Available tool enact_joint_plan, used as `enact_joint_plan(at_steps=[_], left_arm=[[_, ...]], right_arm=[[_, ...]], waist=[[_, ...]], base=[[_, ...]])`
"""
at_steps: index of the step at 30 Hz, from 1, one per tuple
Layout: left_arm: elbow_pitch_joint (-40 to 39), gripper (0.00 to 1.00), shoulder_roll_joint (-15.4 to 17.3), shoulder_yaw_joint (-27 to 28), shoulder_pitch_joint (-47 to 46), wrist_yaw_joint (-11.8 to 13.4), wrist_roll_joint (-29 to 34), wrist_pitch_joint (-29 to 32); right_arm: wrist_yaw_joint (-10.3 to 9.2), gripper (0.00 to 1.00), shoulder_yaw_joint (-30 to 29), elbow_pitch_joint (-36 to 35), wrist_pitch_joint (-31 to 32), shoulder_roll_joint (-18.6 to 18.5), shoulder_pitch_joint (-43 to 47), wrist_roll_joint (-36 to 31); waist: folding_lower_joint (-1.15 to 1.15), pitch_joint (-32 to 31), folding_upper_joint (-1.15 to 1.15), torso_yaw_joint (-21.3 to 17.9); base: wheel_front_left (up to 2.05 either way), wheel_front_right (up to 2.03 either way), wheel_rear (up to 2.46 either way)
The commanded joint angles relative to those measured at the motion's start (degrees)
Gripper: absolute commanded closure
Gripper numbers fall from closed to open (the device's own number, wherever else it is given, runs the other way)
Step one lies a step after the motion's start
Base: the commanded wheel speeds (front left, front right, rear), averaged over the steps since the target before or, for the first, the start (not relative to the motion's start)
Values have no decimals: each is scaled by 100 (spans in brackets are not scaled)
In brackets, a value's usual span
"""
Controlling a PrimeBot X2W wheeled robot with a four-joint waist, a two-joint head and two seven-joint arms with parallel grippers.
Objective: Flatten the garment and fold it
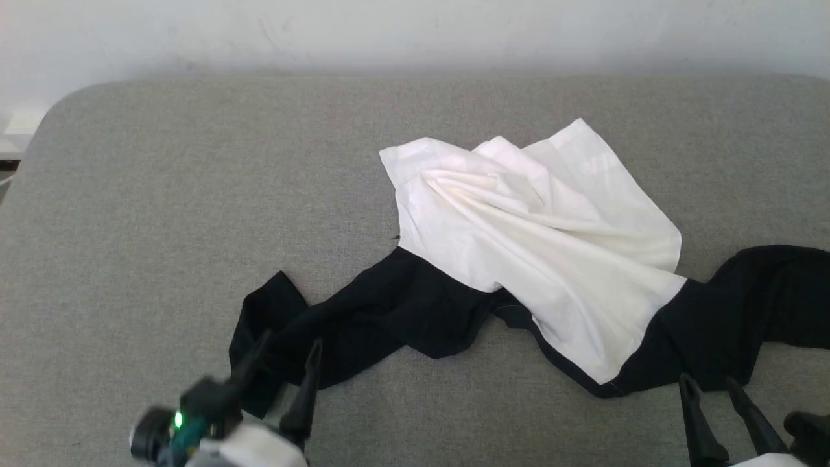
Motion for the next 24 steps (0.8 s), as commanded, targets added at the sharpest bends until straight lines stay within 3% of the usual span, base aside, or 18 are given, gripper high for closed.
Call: enact_joint_plan(at_steps=[1,4,10,14,19,20,21,24], left_arm=[[-40,0,157,-26,-353,-80,116,271],[-15,0,403,-176,-898,-201,257,1131],[506,0,569,-631,-1803,-446,273,2805],[1101,0,587,-913,-2212,-534,273,3487],[1784,0,506,-1080,-2478,-580,183,3731],[1855,56,495,-1116,-2506,-593,153,3706],[1911,100,473,-1128,-2518,-602,100,3659],[1971,100,420,-1132,-2492,-629,-154,3564]], right_arm=[[-4,0,-24,6,-27,15,-129,-62],[-4,0,-39,20,7,15,-208,-141],[-4,0,97,44,64,16,-318,-138],[-4,0,170,33,86,16,-384,-140],[-4,0,140,-14,133,16,-436,-192],[-4,0,128,-28,142,16,-446,-200],[-4,0,113,-40,147,16,-454,-208],[-4,0,74,-69,169,16,-454,-211]], waist=[[1,95,0,12],[1,217,0,17],[1,468,0,-33],[1,590,0,-97],[1,659,0,-172],[1,665,0,-181],[1,664,0,-186],[1,642,0,-167]], base=[[0,0,0],[0,0,0],[0,0,0],[0,0,0],[0,0,0],[0,0,0],[0,0,0],[0,0,0]])
